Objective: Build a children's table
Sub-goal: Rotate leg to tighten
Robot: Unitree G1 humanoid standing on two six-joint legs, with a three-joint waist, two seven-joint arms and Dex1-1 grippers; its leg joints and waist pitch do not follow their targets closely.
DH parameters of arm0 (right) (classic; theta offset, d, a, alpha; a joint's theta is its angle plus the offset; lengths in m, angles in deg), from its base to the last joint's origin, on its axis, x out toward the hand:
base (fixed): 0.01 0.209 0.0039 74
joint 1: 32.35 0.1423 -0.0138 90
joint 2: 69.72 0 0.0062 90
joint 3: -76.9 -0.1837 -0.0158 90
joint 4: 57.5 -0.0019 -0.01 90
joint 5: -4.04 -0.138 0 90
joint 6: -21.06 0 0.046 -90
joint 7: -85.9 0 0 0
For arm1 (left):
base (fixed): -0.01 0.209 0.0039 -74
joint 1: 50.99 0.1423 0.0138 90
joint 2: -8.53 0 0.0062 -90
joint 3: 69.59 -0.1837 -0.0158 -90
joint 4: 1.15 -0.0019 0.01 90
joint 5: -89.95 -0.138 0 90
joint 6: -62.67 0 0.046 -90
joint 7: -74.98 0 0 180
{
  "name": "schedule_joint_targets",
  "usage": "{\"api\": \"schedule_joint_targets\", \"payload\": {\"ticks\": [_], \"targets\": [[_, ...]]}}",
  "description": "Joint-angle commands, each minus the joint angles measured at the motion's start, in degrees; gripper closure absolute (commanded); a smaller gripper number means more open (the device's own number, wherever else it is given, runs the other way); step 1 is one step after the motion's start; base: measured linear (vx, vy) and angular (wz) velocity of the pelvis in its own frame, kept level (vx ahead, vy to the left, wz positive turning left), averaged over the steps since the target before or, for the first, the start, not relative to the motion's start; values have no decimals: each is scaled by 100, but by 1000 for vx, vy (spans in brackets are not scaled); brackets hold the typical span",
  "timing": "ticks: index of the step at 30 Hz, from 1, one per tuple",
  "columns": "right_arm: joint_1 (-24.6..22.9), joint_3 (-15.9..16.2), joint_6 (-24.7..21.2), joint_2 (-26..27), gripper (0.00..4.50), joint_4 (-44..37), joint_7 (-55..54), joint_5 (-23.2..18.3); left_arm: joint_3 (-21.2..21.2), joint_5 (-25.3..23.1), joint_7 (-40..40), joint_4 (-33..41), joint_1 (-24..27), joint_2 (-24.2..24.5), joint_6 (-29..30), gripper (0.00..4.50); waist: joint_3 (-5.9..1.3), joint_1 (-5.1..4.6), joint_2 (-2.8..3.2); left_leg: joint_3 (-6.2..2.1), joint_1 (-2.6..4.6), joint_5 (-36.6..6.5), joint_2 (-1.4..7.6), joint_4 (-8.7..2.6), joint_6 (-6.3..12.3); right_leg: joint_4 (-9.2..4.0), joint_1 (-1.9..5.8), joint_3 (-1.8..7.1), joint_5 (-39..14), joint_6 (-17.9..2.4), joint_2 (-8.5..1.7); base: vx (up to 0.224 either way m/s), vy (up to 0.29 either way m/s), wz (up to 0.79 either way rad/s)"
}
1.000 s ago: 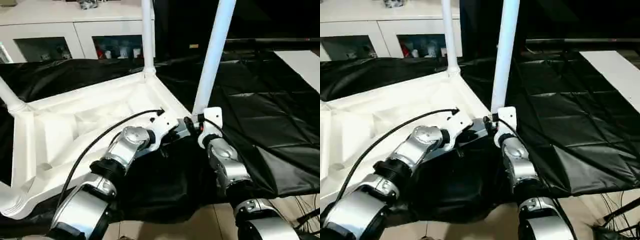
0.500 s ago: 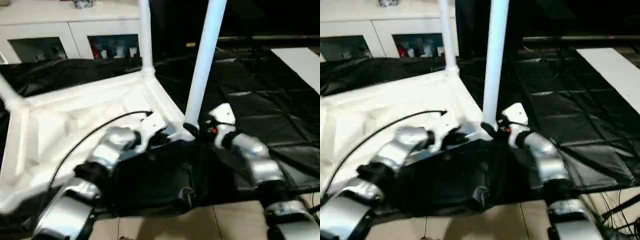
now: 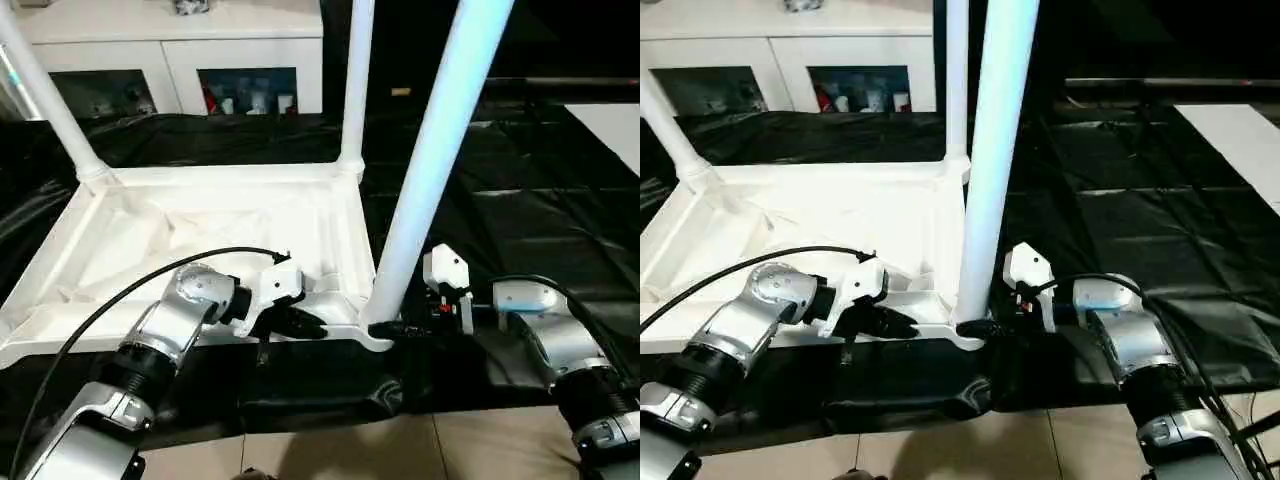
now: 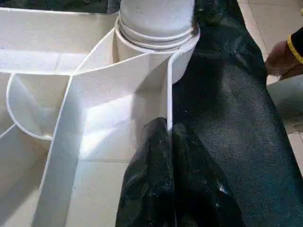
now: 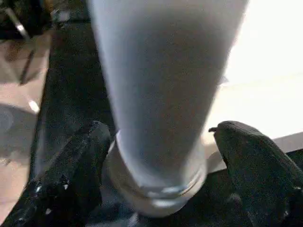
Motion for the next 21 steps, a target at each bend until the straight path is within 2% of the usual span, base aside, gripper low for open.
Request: {"api": "schedule_joint_targets", "payload": {"ticks": [1, 5, 10, 11, 21], "targets": [[-40, 139, -67, -61, 61, -118, 198, -38, -148, 68, 162, 113, 46, 34, 85, 450, -353, 8, -72, -97, 121, -1492, 243, -382, 283, -359, 240, 175, -1101, -1442, -284, 0, 0, 0], [-90, 176, -56, -48, 61, -165, 219, -32, -110, 18, 146, 96, 41, -2, 80, 450, -371, 16, -75, -85, 107, -1196, 234, -344, 436, -324, 243, 166, -703, -1537, -278, 0, 0, 0], [14, 78, -26, 97, 61, 28, 18, 19, -95, 2, 101, 75, 17, -17, 63, 450, -360, 17, -62, -93, 115, -1342, 238, -358, 376, -348, 237, 163, -996, -1504, -283, 0, 0, 0], [26, 62, -22, 122, 87, 45, 8, 21, -97, -3, 96, 76, 16, -13, 60, 450, -364, 16, -62, -93, 120, -1347, 240, -358, 360, -348, 236, 165, -983, -1503, -282, 0, 0, 0], [36, 85, 12, 174, 155, 143, -62, 51, -108, -6, 114, 144, 48, 30, 125, 450, -375, 30, -71, -89, 111, -1190, 230, -337, 417, -316, 253, 160, -755, -1537, -279, 0, 0, 0]]}}
